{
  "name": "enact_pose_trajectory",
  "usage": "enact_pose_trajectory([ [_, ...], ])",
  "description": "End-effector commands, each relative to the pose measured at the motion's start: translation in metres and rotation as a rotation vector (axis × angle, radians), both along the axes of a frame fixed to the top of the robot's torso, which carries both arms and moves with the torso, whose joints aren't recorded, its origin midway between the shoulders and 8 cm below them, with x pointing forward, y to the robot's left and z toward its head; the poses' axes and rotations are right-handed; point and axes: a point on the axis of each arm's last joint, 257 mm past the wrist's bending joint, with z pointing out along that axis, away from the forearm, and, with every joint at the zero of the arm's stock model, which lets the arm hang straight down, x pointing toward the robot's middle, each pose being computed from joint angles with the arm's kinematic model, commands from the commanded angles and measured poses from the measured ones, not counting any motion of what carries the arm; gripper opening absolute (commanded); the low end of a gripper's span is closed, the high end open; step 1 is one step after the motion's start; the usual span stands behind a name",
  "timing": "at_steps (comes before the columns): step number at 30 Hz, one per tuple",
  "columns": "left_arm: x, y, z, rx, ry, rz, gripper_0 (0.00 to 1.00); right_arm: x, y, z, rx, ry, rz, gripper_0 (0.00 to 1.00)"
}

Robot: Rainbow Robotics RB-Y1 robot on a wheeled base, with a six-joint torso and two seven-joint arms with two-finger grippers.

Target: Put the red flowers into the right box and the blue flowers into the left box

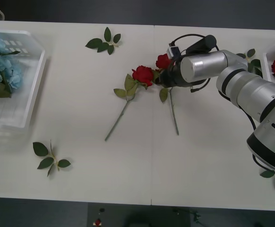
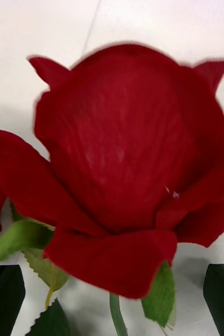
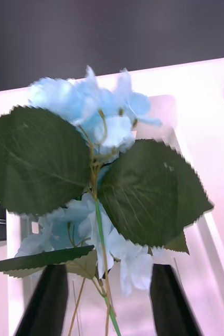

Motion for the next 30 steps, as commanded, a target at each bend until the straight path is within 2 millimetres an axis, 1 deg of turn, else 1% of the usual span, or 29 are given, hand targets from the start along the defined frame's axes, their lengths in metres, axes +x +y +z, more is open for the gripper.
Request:
enact_pose_trajectory([
  [1, -0.009, -0.017, 0.025, -0.073, -0.002, -0.050, 0.90, 0.013, 0.018, 0.027, 0.054, -0.026, -0.066, 0.84],
  [2, -0.013, -0.032, 0.027, -0.107, 0.000, -0.102, 0.95, 0.014, 0.019, 0.027, 0.056, -0.026, -0.077, 0.46],
  [3, -0.016, -0.045, 0.029, -0.130, 0.001, -0.146, 0.96, 0.014, 0.019, 0.026, 0.064, -0.023, -0.090, 0.10],
  [4, -0.019, -0.060, 0.031, -0.154, 0.003, -0.196, 0.97, 0.014, 0.020, 0.026, 0.072, -0.022, -0.100, 0.00],
  [6, -0.024, -0.100, 0.034, -0.199, 0.008, -0.319, 0.98, 0.015, 0.021, 0.027, 0.068, -0.026, -0.104, 0.00],
  [7, -0.024, -0.111, 0.036, -0.205, 0.005, -0.346, 0.97, 0.015, 0.021, 0.028, 0.070, -0.026, -0.105, 0.00],
  [8, -0.023, -0.129, 0.039, -0.210, 0.004, -0.392, 0.97, 0.014, 0.022, 0.028, 0.072, -0.026, -0.105, 0.00],
  [9, -0.023, -0.140, 0.042, -0.215, 0.000, -0.420, 0.97, 0.015, 0.021, 0.028, 0.070, -0.028, -0.105, 0.00],
  [10, -0.021, -0.159, 0.044, -0.211, -0.003, -0.460, 0.97, 0.015, 0.023, 0.029, 0.069, -0.030, -0.102, 0.00],
  [12, -0.016, -0.188, 0.047, -0.189, -0.004, -0.514, 0.98, 0.015, 0.023, 0.029, 0.068, -0.031, -0.103, 0.00],
  [13, -0.015, -0.197, 0.047, -0.186, 0.000, -0.527, 0.98, 0.015, 0.024, 0.030, 0.067, -0.033, -0.101, 0.00],
  [14, -0.011, -0.217, 0.048, -0.196, 0.017, -0.543, 0.97, 0.015, 0.024, 0.030, 0.070, -0.032, -0.101, 0.00],
  [15, -0.009, -0.227, 0.048, -0.197, 0.028, -0.548, 0.97, 0.015, 0.024, 0.030, 0.070, -0.032, -0.101, 0.00],
  [17, -0.003, -0.260, 0.049, -0.183, 0.052, -0.567, 0.98, 0.015, 0.027, 0.032, 0.077, -0.034, -0.098, 0.00],
  [19, 0.000, -0.280, 0.048, -0.167, 0.068, -0.569, 0.97, 0.018, 0.024, 0.037, 0.079, -0.043, -0.097, 0.00],
  [20, 0.002, -0.299, 0.045, -0.150, 0.085, -0.566, 0.98, 0.020, 0.019, 0.044, 0.069, -0.052, -0.088, 0.00],
  [21, 0.003, -0.307, 0.044, -0.141, 0.088, -0.563, 0.98, 0.021, 0.014, 0.047, 0.063, -0.052, -0.088, 0.00],
  [22, 0.004, -0.318, 0.040, -0.127, 0.099, -0.556, 0.98, 0.022, 0.008, 0.053, 0.050, -0.056, -0.083, 0.00],
  [24, 0.006, -0.344, 0.030, -0.088, 0.112, -0.536, 0.98, 0.026, -0.013, 0.072, 0.017, -0.073, -0.075, 0.00],
  [25, 0.006, -0.350, 0.028, -0.079, 0.113, -0.531, 0.97, 0.027, -0.020, 0.077, 0.006, -0.079, -0.073, 0.00],
  [26, 0.009, -0.370, 0.016, -0.056, 0.126, -0.508, 0.98, 0.031, -0.044, 0.096, -0.030, -0.101, -0.072, 0.00],
  [28, 0.009, -0.393, 0.002, -0.051, 0.154, -0.492, 0.98, 0.033, -0.074, 0.116, -0.073, -0.123, -0.075, 0.00],
  [29, 0.008, -0.406, -0.008, -0.050, 0.174, -0.483, 0.98, 0.032, -0.095, 0.126, -0.114, -0.134, -0.068, 0.00],
  [30, 0.009, -0.415, -0.014, -0.045, 0.185, -0.473, 0.97, 0.032, -0.114, 0.135, -0.152, -0.146, -0.062, 0.00],
])
